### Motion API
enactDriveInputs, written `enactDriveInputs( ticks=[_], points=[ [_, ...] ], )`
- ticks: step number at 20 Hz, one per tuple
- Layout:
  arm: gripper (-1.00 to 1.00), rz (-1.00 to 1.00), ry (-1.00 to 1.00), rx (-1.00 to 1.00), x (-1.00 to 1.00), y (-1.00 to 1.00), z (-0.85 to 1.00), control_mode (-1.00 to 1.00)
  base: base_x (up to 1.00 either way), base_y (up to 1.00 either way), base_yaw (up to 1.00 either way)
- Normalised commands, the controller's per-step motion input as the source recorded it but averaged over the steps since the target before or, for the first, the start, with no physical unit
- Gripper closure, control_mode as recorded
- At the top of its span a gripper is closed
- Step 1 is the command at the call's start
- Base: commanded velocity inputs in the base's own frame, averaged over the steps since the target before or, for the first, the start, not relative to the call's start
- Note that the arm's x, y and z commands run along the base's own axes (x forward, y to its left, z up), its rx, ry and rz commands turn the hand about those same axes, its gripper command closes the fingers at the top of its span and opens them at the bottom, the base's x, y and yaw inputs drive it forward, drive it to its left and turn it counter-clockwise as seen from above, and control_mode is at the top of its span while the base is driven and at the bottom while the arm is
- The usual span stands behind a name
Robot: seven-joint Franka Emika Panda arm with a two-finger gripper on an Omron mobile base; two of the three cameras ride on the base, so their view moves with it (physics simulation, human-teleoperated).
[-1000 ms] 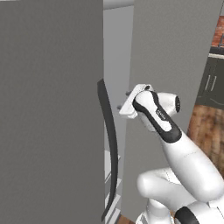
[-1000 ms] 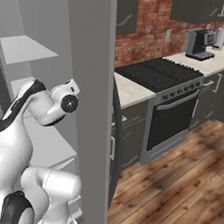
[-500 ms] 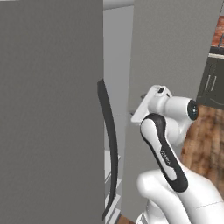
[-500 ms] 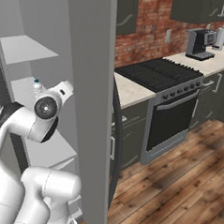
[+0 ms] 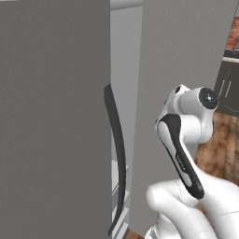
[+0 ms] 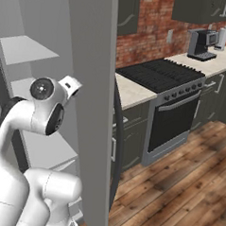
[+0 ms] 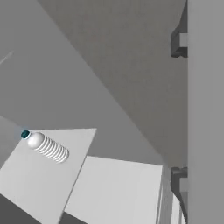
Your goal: Take the bottled waters from the counter and place them in the freezer to freeze. Close the freezer door after placing the bottles.
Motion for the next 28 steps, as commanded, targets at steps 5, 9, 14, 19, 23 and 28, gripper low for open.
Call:
enactDriveInputs(
  ticks=[5, 9, 14, 19, 23, 28],
  points=[
    [-1.00, -0.11, 0.18, -0.38, -0.27, -0.36, 0.02, -1.00, 0.00, 0.00, 0.00],
    [-1.00, -0.14, 0.14, -0.38, -0.53, -0.32, 0.00, -1.00, 0.00, 0.00, 0.00],
    [-1.00, -0.18, 0.12, -0.04, -0.98, -0.13, 0.04, -1.00, 0.00, 0.00, 0.00],
    [-1.00, -0.25, 0.17, 0.21, -0.92, -0.05, 0.19, -1.00, 0.00, 0.00, 0.00],
    [-1.00, -0.32, 0.11, 0.48, -0.60, -0.05, 0.09, -1.00, 0.00, 0.00, 0.00],
    [-1.00, -0.46, 0.00, 0.50, -0.58, 0.00, 0.00, -1.00, 0.00, 0.00, 0.00]
  ],
)
